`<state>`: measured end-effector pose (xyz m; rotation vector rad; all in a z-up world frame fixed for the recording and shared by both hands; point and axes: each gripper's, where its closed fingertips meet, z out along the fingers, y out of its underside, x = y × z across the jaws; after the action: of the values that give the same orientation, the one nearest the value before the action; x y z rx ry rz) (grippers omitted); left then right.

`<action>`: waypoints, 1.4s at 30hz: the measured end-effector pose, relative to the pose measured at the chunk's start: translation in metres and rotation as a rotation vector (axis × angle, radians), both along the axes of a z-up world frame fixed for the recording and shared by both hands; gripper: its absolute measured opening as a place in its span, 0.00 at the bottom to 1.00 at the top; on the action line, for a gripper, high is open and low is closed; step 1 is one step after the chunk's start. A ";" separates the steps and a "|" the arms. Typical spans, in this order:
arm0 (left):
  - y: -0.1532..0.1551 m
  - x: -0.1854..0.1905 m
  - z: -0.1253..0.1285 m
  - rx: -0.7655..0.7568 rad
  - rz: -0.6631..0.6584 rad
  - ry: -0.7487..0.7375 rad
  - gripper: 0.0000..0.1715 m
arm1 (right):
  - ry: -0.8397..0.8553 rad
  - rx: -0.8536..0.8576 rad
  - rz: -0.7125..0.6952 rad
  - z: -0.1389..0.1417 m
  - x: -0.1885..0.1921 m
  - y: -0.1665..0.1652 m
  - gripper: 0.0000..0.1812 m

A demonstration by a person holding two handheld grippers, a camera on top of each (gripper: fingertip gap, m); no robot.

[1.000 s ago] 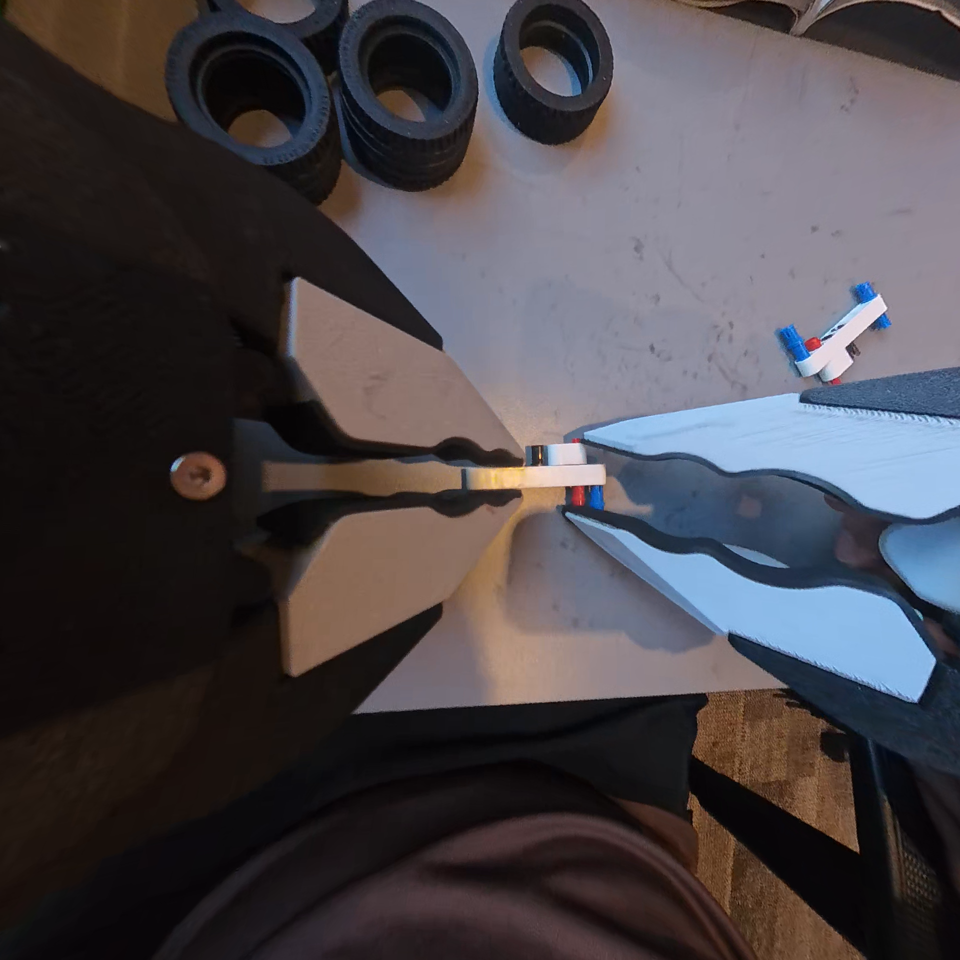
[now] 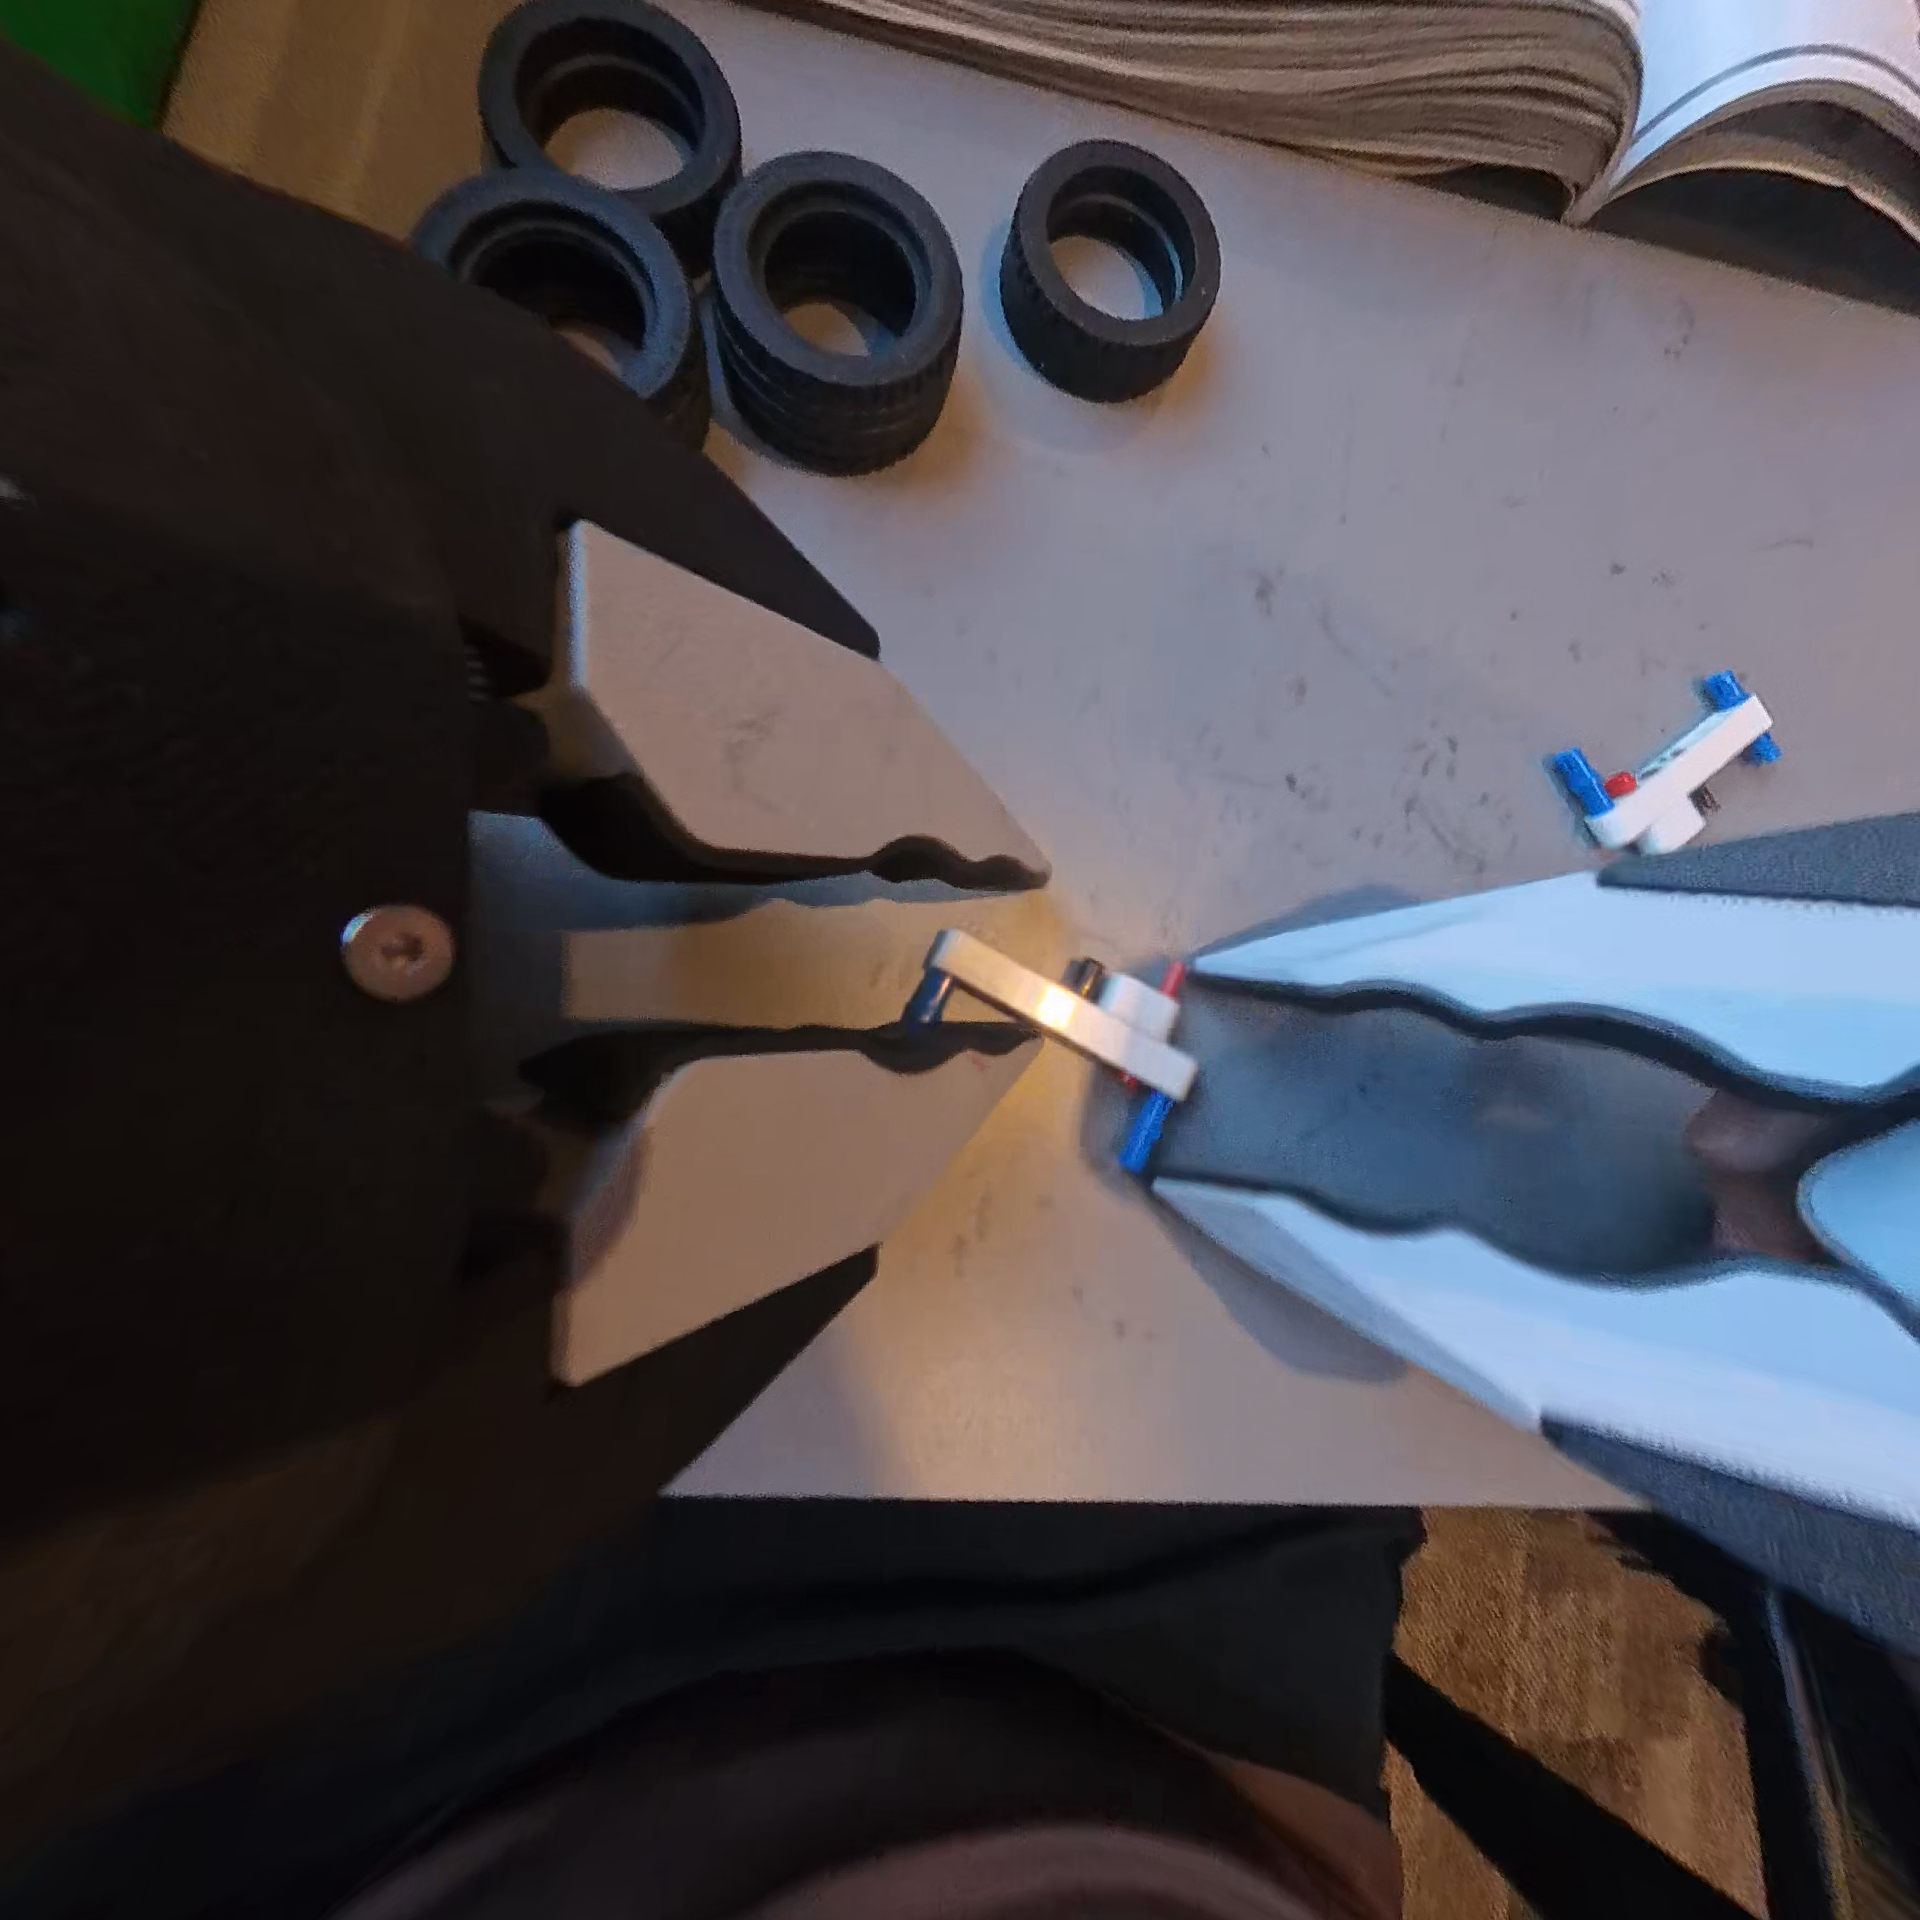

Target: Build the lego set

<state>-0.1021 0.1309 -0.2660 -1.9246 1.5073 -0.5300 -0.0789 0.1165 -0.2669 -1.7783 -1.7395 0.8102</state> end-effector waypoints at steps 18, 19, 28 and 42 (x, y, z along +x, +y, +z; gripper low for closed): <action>0.028 -0.035 0.024 0.133 0.436 -0.123 0.30 | 0.156 0.144 -0.256 0.030 0.019 0.041 0.19; 0.028 -0.038 0.024 0.148 0.455 -0.139 0.30 | 0.161 0.132 -0.275 0.029 0.020 0.045 0.19; 0.025 -0.040 0.034 0.275 0.455 -0.153 0.22 | 0.129 0.070 -0.326 0.019 0.022 0.058 0.20; 0.019 -0.032 0.028 0.249 0.388 -0.132 0.22 | 0.106 0.096 -0.353 0.016 0.015 0.076 0.17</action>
<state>-0.1343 0.1500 -0.2384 -1.8792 1.0279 -0.2743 -0.0636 0.1929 -0.2510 -1.8688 -1.3217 0.6460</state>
